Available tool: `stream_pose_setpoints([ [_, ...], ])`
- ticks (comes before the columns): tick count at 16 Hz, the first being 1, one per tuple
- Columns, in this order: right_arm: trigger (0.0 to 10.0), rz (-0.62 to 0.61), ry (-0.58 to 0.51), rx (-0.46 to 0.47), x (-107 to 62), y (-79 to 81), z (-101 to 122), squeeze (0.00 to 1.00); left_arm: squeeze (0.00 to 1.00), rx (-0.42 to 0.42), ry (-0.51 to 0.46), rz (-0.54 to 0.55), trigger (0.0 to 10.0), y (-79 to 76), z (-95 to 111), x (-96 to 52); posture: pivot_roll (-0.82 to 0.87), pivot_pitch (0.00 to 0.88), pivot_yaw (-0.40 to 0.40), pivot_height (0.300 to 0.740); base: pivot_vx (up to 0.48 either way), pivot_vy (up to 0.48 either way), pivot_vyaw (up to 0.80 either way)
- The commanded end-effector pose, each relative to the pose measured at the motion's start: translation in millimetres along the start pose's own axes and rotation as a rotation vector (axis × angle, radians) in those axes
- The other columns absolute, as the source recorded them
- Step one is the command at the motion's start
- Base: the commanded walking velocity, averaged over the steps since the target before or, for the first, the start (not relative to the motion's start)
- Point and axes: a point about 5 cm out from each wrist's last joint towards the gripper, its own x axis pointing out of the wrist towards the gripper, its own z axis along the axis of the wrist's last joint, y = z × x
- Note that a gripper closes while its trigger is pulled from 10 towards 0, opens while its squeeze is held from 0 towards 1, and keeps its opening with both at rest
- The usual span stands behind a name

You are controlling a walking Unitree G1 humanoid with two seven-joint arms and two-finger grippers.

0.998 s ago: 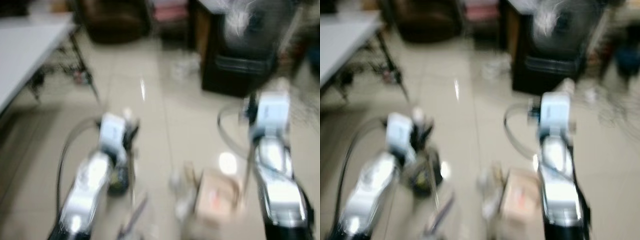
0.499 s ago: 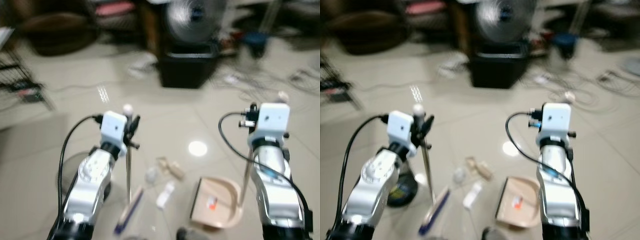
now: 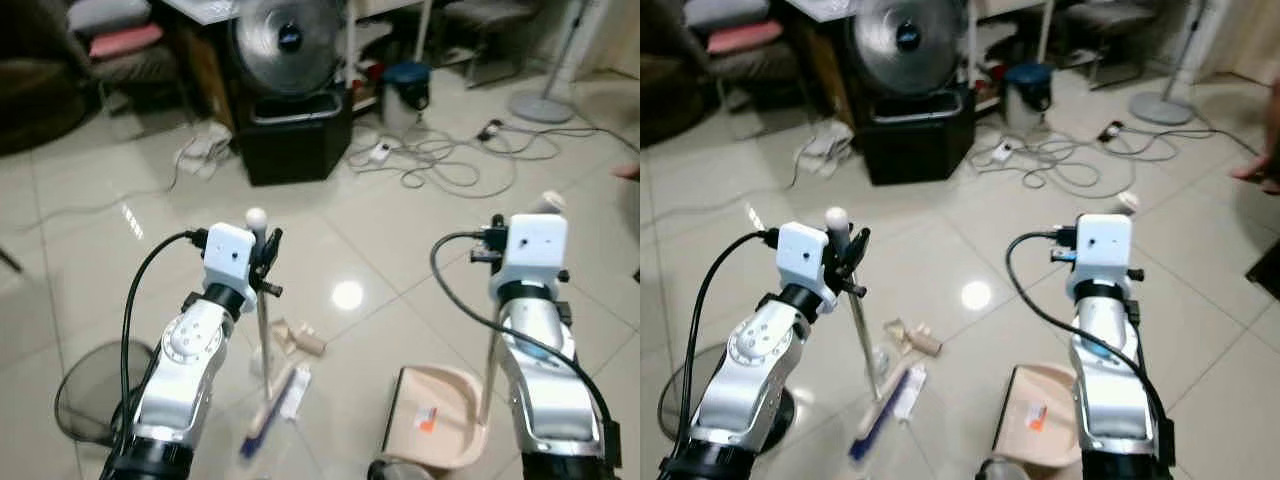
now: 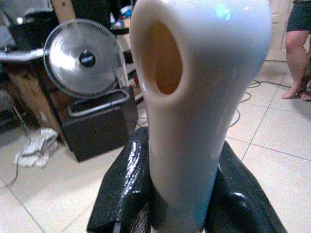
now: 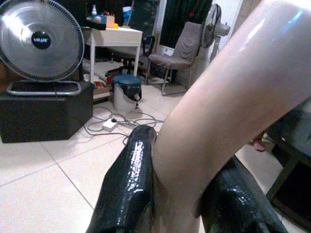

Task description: Sweep floor

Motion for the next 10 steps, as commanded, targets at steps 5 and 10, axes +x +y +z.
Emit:
stream_pose_setpoints([
  [5,10.0,0.068,-0.022,-0.02,1.0,6.9,3.8,0.0,0.0,0.034,-0.031,0.028,10.0,4.2,7.9,2.9,-0.05,0.061,0.065,0.74,0.371,0.0,0.0],
  [10,10.0,0.07,-0.009,-0.026,0.6,7.3,1.8,0.0,0.0,0.037,-0.029,0.029,10.0,3.7,6.9,2.4,-0.05,0.056,0.065,0.74,0.37,0.0,0.09],
])
